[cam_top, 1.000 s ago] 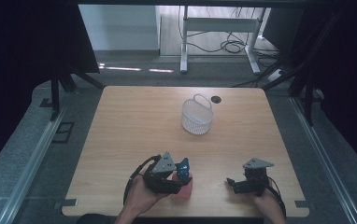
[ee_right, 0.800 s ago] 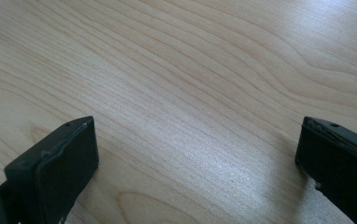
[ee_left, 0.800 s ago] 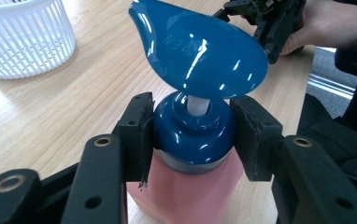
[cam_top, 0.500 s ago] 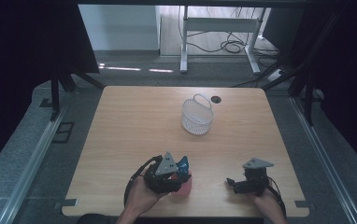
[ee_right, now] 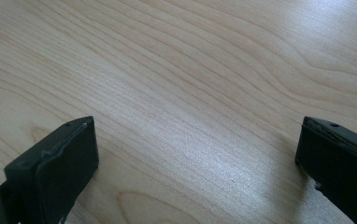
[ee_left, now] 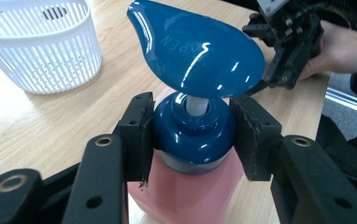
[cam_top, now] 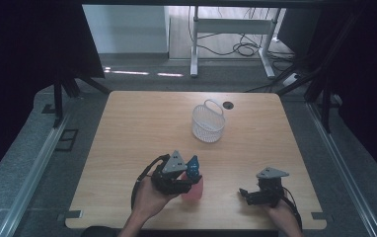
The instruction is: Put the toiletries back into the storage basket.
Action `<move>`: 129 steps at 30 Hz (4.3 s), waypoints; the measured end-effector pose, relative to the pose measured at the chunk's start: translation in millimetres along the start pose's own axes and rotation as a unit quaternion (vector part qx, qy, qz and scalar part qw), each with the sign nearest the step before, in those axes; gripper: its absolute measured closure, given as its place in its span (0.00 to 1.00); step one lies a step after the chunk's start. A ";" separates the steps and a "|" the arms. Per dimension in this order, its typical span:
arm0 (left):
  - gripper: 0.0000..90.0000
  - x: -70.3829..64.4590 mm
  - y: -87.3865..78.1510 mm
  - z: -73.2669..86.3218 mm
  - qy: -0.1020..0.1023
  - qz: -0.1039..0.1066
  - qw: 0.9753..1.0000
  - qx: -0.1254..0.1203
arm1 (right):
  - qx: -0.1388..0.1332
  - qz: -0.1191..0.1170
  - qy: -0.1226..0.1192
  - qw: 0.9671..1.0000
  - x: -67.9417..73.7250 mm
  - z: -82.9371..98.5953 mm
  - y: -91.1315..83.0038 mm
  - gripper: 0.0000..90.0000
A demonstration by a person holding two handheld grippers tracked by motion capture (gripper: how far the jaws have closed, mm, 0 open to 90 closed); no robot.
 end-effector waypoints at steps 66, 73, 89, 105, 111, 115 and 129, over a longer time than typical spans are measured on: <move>0.59 77.9 38.3 -108.7 -0.021 -0.067 0.997 -0.024 | 0.001 -0.005 -0.007 1.000 0.6 0.1 0.0 0.00; 0.59 87.1 43.1 -121.7 -0.027 -0.076 0.996 -0.030 | 0.000 -0.005 -0.006 1.000 0.8 0.0 0.0 0.00; 0.59 106.7 59.9 -149.7 -0.036 -0.109 0.992 -0.046 | 0.000 -0.006 -0.003 1.000 1.4 -0.2 0.0 0.00; 0.59 119.3 95.1 -157.4 -0.037 -0.150 0.987 -0.045 | 0.000 -0.008 -0.003 1.000 1.5 -0.3 0.1 0.00; 0.59 123.9 109.2 -151.2 -0.037 -0.158 0.986 -0.040 | 0.000 -0.009 -0.005 1.000 1.4 -0.3 0.3 0.00; 0.59 126.4 118.2 -147.3 -0.042 -0.162 0.985 -0.039 | 0.000 -0.010 -0.004 1.000 1.6 -0.4 0.3 0.00; 0.59 133.8 139.0 -124.4 -0.055 -0.173 0.983 -0.026 | 0.000 -0.012 -0.007 1.000 1.6 -0.5 0.5 0.00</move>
Point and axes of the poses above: each handheld gripper's, and its own axes: y roughly forward along the jaws, z roughly out of its underside, x roughly to its left, the point moved 3 cm from there along y, roughly forward along the jaws, and after that the axes turned 6 degrees about -x, right-handed, at the moved point
